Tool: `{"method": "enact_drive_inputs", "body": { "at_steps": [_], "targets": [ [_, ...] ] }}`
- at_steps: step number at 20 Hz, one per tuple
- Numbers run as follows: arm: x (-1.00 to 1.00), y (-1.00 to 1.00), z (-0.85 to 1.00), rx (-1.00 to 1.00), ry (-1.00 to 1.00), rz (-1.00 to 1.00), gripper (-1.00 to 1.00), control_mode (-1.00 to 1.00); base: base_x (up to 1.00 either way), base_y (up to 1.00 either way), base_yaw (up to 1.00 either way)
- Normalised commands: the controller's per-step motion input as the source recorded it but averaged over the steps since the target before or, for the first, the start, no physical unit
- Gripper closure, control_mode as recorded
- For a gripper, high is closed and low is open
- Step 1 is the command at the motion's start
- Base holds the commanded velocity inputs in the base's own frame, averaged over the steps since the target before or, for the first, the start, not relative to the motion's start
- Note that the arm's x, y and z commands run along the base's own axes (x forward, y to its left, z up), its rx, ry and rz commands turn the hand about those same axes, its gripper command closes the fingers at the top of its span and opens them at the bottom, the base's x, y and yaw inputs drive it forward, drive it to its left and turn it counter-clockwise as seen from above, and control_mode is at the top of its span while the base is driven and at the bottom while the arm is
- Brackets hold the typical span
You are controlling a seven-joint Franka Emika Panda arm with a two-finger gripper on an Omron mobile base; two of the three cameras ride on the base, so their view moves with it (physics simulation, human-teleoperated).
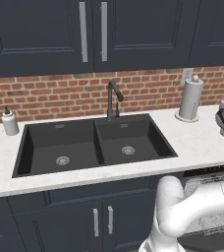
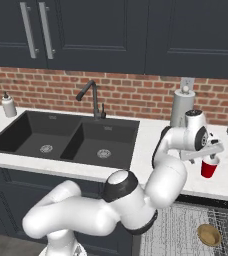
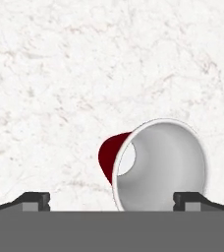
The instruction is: Pick up the cup and bowl from the counter, place them in the dishwasher, and close the dishwasher door.
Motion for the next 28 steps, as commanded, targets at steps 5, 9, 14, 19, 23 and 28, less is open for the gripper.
{"method": "enact_drive_inputs", "body": {
  "at_steps": [5, 9, 14, 19, 23, 28],
  "targets": [
    [0.15, 0.0, -0.01, 0.0, 0.0, 0.06, -1.0, -1.0, 0.0, 0.0, 0.0],
    [0.11, 0.0, -0.03, 0.0, 0.0, 0.06, -1.0, -1.0, 0.0, 0.0, 0.0],
    [0.0, -0.05, -0.12, 0.0, 0.0, 0.03, -1.0, -1.0, 0.0, 0.0, 0.0],
    [0.0, -0.05, -0.24, 0.0, 0.03, 0.02, -1.0, -1.0, 0.0, 0.0, 0.0],
    [0.0, -0.01, -0.25, 0.0, 0.05, 0.02, -1.0, -1.0, 0.0, 0.0, 0.0],
    [0.0, -0.03, -0.12, 0.0, 0.03, 0.03, -1.0, -1.0, 0.0, 0.0, 0.0]
  ]
}}
